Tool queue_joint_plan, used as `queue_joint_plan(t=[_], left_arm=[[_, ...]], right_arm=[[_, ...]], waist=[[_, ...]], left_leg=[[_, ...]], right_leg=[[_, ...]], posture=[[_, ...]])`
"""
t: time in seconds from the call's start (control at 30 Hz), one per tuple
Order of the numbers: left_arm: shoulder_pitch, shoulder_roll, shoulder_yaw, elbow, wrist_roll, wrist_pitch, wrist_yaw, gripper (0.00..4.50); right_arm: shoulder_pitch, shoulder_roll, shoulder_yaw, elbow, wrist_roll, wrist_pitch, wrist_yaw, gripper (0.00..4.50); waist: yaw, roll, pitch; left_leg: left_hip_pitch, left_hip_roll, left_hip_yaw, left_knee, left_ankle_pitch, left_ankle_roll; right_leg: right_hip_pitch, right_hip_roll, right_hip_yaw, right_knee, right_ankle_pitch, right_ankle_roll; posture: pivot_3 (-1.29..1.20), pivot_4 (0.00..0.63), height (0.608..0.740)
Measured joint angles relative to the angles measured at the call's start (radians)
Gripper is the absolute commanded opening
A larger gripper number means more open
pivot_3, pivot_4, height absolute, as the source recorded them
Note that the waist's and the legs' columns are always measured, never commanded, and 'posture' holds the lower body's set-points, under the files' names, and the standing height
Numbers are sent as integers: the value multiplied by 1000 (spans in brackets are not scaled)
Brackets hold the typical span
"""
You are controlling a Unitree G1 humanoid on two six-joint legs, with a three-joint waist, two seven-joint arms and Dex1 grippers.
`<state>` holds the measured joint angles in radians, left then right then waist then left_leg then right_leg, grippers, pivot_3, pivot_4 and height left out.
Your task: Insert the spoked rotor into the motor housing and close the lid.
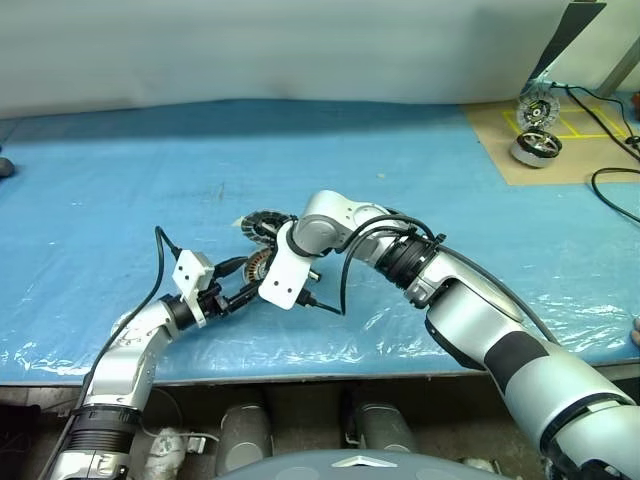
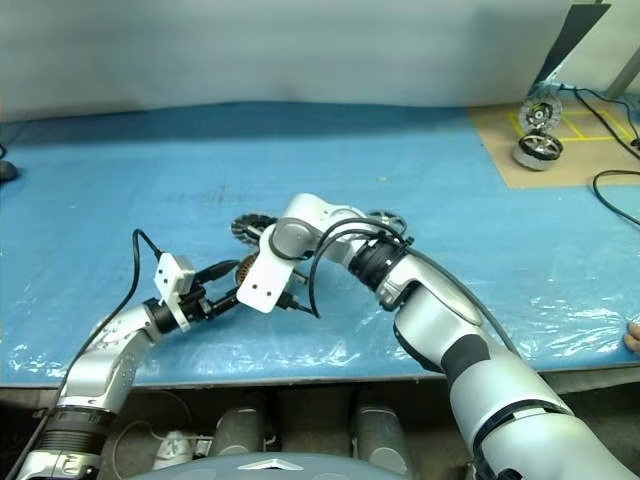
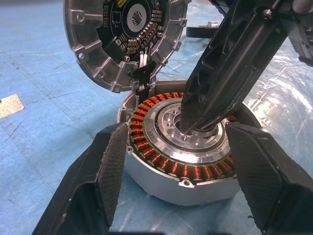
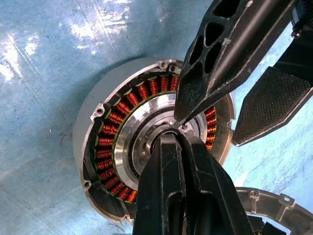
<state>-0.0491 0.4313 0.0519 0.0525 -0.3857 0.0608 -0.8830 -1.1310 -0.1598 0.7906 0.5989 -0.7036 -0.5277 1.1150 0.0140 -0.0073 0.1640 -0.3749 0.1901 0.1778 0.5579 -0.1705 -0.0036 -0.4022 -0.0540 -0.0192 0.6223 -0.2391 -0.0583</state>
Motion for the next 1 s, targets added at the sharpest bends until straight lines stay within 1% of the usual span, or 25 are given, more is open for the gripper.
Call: queue_joint_plan(t=[0.53,1.0], left_arm=[[-29,-5,0,50,6,-40,-19,3395],[-55,-13,-1,69,9,-42,-29,3395]], right_arm=[[-25,18,-1,10,15,1,42,38],[-80,-20,-28,5,42,1,46,38]], waist=[[2,0,0],[4,0,4]], left_leg=[[-5,0,0,0,0,0],[-7,0,0,1,0,0]], right_leg=[[-3,0,0,-1,0,0],[-4,0,-1,-1,0,0]], posture=[[0,150,740],[0,150,740]])
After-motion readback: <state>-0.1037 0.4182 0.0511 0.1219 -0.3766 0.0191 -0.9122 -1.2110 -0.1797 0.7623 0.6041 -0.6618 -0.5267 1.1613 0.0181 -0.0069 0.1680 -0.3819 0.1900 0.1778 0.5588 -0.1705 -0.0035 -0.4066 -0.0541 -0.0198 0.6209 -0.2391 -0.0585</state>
